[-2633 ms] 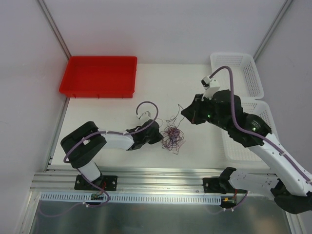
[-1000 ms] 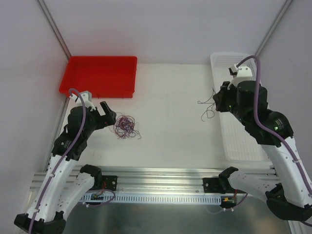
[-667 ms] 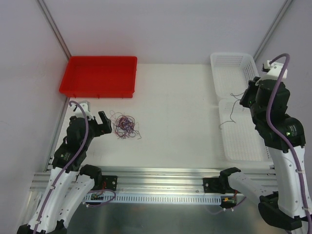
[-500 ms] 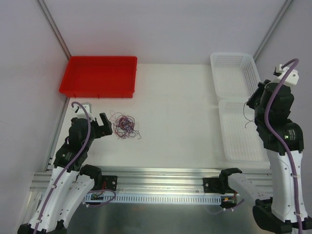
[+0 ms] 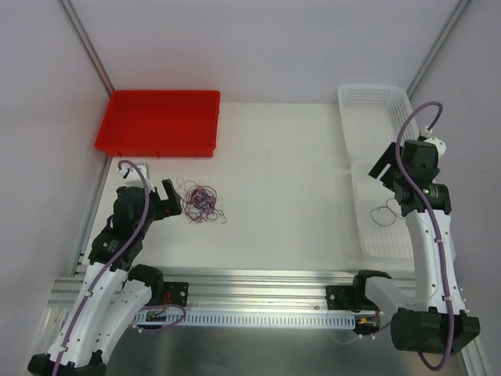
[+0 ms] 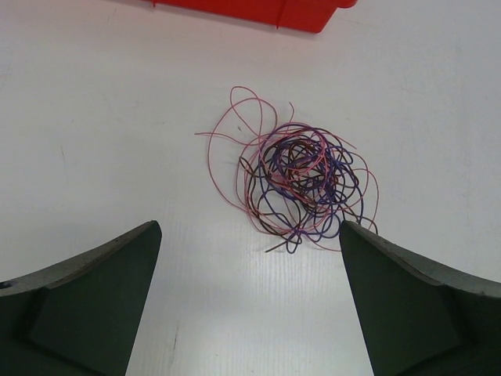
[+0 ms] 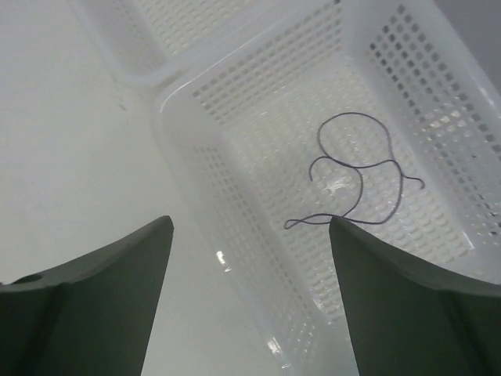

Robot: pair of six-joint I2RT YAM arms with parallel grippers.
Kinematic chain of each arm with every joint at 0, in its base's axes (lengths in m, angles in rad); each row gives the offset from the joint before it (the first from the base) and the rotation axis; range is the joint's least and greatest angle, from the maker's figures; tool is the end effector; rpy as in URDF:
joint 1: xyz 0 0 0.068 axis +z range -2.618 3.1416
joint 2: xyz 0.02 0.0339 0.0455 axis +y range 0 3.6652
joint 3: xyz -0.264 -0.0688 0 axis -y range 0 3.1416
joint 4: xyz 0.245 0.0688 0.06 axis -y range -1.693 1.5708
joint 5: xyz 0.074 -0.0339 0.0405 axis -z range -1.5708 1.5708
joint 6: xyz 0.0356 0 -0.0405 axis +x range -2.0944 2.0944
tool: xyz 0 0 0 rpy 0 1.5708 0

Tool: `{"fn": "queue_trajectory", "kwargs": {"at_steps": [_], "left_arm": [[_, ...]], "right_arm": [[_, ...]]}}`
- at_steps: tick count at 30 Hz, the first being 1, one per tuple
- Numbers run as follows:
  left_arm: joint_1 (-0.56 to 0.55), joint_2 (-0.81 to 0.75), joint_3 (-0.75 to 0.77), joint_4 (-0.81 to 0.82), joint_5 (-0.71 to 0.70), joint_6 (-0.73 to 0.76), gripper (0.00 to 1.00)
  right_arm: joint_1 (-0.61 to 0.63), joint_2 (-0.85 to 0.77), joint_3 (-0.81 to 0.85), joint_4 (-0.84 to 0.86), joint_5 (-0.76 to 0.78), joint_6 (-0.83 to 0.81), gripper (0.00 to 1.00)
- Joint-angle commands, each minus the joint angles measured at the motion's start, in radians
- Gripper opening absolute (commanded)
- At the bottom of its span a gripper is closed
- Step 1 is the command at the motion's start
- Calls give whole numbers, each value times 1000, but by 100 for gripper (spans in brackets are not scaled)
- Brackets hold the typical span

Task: Untangle the cables

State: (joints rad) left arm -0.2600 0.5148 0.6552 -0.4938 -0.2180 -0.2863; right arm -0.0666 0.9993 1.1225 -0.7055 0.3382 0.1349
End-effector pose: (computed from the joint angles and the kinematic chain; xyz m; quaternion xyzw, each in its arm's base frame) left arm 0.1242 -0.0251 0.2995 -0.0729 0.8146 -0.0674 0.5714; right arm 0.2016 -0.0253 0.3660 0.1667 0.8553 -0.1321 0.4724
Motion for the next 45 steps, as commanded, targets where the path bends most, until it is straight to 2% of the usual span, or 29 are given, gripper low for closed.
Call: {"fn": "queue_trajectory", "kwargs": {"at_steps": [1, 3, 6, 10, 16, 20, 26, 33, 41, 45], "left_arm": [[4, 25, -3, 34, 14, 22, 99], [5, 34, -2, 37, 29, 22, 99], [4, 74, 0, 40, 51, 22, 99], [4, 129, 4, 41, 112, 21, 99], [4, 269, 44, 43, 173, -60, 99], [4, 405, 89, 46, 174, -180, 99], [4, 684, 187, 61, 175, -309, 94], [-28, 879, 155, 175, 236, -396, 79], [-306, 875, 78, 287, 213, -500, 50], [-389, 870, 63, 319, 216, -571, 18]], "right_arm": [[34, -33, 26, 28, -217, 3, 86], [86, -28, 22, 38, -308, -18, 86], [244, 2, 10, 77, -386, -40, 86], [472, 65, -12, 170, -412, -50, 85], [721, 209, -55, 336, -406, -20, 84], [821, 291, -49, 408, -404, 12, 84], [916, 308, -90, 455, -384, 43, 84], [970, 282, -204, 554, -372, 78, 83], [981, 242, -273, 598, -357, 97, 83], [982, 219, -311, 632, -358, 118, 81]]}}
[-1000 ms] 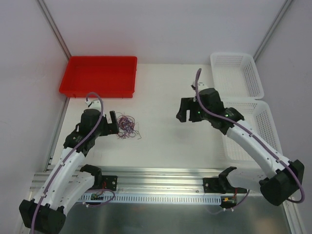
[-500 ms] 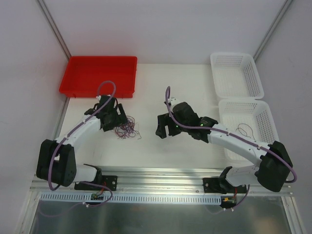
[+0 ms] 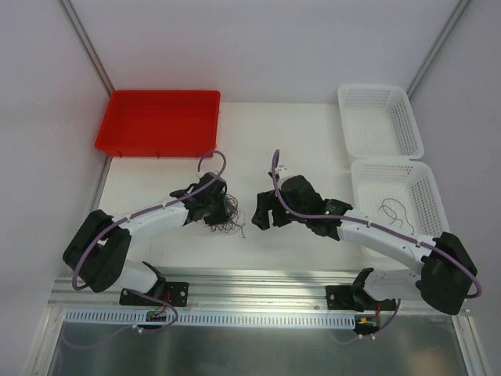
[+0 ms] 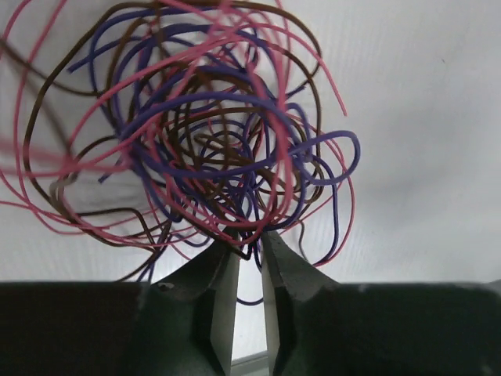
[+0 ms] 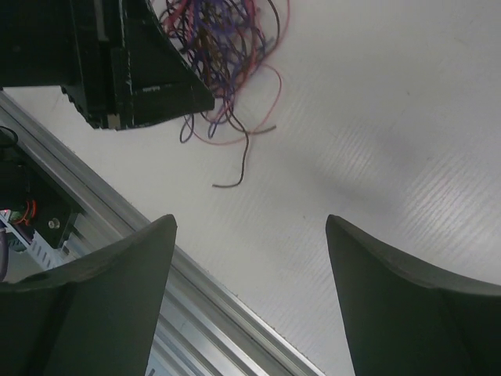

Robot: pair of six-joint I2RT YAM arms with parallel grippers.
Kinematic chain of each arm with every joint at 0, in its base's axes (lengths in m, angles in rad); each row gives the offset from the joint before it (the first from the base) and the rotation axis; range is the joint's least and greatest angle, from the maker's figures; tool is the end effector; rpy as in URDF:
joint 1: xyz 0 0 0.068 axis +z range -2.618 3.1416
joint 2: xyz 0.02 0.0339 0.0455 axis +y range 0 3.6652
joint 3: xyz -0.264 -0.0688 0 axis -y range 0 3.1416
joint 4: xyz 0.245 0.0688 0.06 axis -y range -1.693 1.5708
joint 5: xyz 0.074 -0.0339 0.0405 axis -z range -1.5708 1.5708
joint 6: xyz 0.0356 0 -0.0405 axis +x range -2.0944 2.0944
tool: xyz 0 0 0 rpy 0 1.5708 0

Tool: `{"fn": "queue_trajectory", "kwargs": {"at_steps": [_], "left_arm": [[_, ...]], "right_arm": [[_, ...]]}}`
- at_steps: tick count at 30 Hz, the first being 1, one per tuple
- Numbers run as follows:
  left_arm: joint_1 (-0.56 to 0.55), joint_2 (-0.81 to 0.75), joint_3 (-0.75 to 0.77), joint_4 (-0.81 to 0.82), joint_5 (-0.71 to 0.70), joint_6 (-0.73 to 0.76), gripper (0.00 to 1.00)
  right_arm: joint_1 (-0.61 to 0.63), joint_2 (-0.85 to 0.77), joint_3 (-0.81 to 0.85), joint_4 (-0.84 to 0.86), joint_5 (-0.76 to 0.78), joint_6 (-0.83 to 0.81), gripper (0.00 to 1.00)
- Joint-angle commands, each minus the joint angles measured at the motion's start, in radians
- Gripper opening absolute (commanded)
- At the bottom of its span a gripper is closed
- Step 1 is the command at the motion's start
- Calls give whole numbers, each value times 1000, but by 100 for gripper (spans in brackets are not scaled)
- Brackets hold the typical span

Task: Untangle the cables

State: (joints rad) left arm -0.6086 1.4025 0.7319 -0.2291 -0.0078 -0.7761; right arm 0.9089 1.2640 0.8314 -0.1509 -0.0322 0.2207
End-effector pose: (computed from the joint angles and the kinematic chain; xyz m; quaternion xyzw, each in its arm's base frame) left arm 0.2243 -0.1559 0.1827 -0.0803 0.9408 -0.2074 0.2558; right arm 0.1708 0.2210 0.2566 -0.3042 0.8263 0.2656 0.3926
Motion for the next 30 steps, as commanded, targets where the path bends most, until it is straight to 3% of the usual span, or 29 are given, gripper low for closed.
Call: {"fn": "queue_trajectory", "kwargs": {"at_steps": [1, 7, 16, 30], "left_arm": [[-52, -22, -14, 60, 6, -89, 15], [-129, -94, -12, 74, 17, -164, 0], [-158, -151, -43, 88, -11, -216, 0], [-226, -142, -68, 119, 5, -130, 0]], "right_arm": [[7, -52, -46, 103, 12, 40, 80], [7, -86, -130, 201, 5, 117, 70], [19, -72, -186, 286, 26, 216, 51], [31, -15, -71, 208, 146, 181, 47]]}}
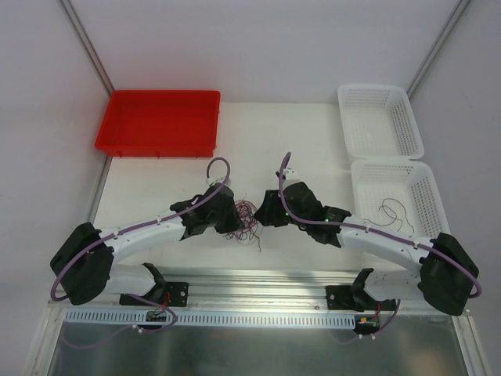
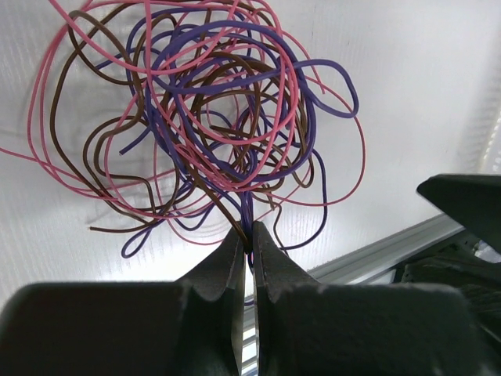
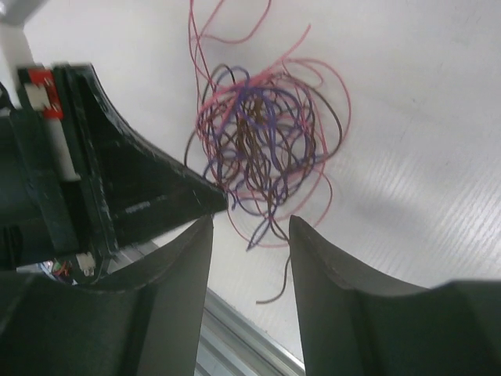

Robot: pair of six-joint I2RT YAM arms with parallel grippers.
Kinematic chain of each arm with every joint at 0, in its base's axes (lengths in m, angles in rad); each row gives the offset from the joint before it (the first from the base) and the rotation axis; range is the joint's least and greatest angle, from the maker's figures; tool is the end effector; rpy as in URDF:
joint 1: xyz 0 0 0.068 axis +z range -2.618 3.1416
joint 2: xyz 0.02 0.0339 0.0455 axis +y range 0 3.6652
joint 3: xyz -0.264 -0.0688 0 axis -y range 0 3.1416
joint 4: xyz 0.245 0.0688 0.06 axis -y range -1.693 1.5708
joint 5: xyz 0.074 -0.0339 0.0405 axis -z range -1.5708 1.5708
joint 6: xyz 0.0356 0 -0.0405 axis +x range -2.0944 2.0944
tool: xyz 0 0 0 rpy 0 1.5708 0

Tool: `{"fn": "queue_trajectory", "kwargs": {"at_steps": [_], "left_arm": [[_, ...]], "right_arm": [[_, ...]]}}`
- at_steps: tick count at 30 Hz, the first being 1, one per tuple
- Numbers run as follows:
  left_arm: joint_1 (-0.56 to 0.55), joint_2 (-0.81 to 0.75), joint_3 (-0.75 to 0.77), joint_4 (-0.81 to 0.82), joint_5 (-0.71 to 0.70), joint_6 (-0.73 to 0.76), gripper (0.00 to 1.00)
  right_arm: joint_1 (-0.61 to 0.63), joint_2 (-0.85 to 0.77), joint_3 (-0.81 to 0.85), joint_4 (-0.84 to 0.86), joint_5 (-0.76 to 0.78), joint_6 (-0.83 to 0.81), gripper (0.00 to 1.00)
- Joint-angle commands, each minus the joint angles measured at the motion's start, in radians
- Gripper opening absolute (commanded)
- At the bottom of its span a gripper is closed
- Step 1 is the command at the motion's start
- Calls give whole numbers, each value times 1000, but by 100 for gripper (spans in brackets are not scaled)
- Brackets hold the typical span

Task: Untangle the cables

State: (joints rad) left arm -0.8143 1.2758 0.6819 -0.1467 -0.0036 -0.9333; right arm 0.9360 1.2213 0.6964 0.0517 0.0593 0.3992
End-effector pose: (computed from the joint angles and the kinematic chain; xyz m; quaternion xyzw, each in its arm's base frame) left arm 0.1791 -0.1895 0.2048 -0.0551 0.9134 -0.3082 0.2601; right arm 0.1613 0.2155 0.2408 -0.2112 0.8263 0.3030 0.4251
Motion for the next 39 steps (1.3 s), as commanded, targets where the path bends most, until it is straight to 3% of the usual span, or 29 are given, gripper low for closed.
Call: {"fn": "queue_trajectory", "kwargs": {"at_steps": [1, 9, 17, 27, 39], "left_arm": [[-25, -16, -21, 39, 2, 28, 0], [-48, -4, -39, 70, 24, 30, 0], [-60, 7, -45, 93, 30, 33, 0], [-65, 8, -62, 107, 21, 33, 0], [-65, -1, -82, 116, 28, 27, 0]], "right_arm": [[3, 41, 78, -3, 59, 9, 47], [-15, 139, 172, -33, 83, 36, 46], [-43, 267, 212, -26, 13, 58, 41], [-63, 327, 203, 43, -39, 56, 27], [-105, 328, 153, 117, -99, 66, 30]]}}
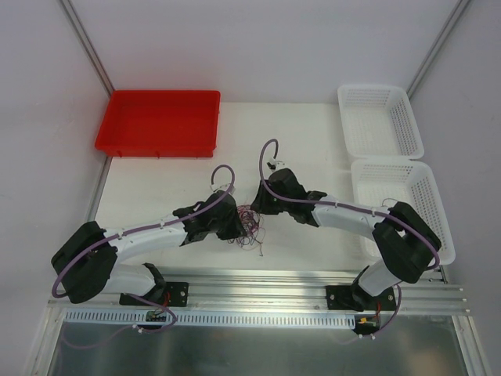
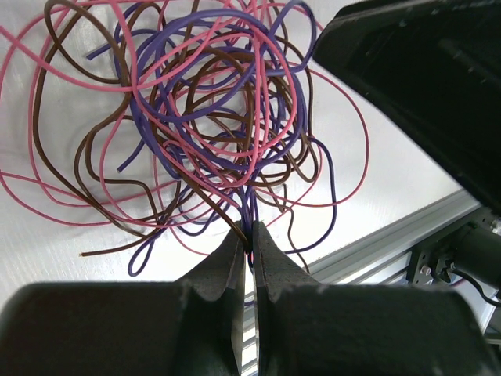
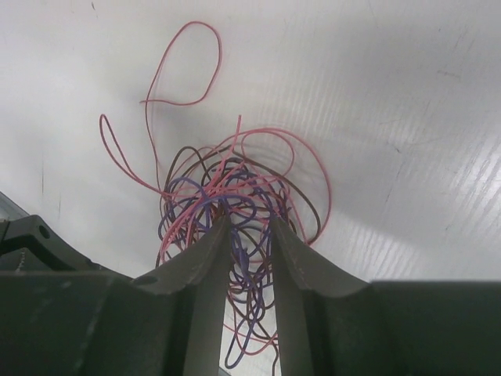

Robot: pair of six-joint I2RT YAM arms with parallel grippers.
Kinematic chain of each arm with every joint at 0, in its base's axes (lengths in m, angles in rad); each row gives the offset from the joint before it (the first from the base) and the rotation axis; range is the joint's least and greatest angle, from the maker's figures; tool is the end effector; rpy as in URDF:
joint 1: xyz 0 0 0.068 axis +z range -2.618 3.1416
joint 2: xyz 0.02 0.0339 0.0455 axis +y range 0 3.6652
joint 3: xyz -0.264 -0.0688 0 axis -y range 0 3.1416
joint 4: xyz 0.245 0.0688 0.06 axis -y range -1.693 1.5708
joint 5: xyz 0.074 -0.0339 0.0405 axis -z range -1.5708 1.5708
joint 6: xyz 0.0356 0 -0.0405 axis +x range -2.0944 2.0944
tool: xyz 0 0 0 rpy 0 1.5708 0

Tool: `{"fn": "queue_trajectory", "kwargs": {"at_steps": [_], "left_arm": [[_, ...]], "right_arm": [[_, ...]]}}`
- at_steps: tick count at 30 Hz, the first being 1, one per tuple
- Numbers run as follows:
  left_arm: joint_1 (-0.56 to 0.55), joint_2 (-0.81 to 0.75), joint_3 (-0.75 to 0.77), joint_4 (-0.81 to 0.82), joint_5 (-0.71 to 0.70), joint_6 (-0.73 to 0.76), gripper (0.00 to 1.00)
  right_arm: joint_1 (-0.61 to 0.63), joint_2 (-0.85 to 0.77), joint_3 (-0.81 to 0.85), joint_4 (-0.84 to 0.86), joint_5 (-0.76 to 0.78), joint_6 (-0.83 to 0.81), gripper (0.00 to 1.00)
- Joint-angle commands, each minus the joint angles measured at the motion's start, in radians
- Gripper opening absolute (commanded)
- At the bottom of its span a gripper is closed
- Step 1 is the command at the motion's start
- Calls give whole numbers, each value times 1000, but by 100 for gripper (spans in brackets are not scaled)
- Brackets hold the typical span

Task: Untangle the cables

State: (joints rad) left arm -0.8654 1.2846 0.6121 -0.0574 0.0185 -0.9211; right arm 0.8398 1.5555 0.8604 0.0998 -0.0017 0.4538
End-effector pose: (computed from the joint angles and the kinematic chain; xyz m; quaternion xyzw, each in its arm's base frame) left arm 0.1656 -0.1955 0.1880 -0.0216 0.9126 -0.3233 0.2493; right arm 0.2225 0.2482 0.2052 -0.1698 0.8669 0.2830 0.3735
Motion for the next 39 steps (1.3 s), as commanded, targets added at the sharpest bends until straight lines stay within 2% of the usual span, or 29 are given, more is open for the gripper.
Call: {"fn": "queue_trajectory", "kwargs": {"at_steps": [1, 15, 22, 25, 28, 31, 36, 39], "left_arm": [[-14, -8, -14, 25, 6, 14, 0], [-15, 2, -15, 34, 9, 11, 0], [-15, -4, -28, 34, -11, 8, 0], [-15, -7, -29, 34, -11, 8, 0], [-15, -11, -32, 36, -11, 10, 0], [-15, -14, -35, 34, -14, 10, 0], [-15, -13, -38, 36, -14, 8, 0], [-15, -7, -38, 36, -14, 10, 0]], "right_arm": [[-8, -5, -12, 87, -55, 3, 30], [-10, 47, 8, 93, -116, -3, 29], [-11, 31, -1, 78, -110, -18, 22], [-15, 32, -1, 66, -104, -18, 24], [-16, 44, 2, 66, -110, -18, 34], [-15, 54, 5, 69, -116, -17, 36], [-16, 46, 3, 77, -119, -24, 27], [-16, 38, 3, 80, -129, -30, 18]]}}
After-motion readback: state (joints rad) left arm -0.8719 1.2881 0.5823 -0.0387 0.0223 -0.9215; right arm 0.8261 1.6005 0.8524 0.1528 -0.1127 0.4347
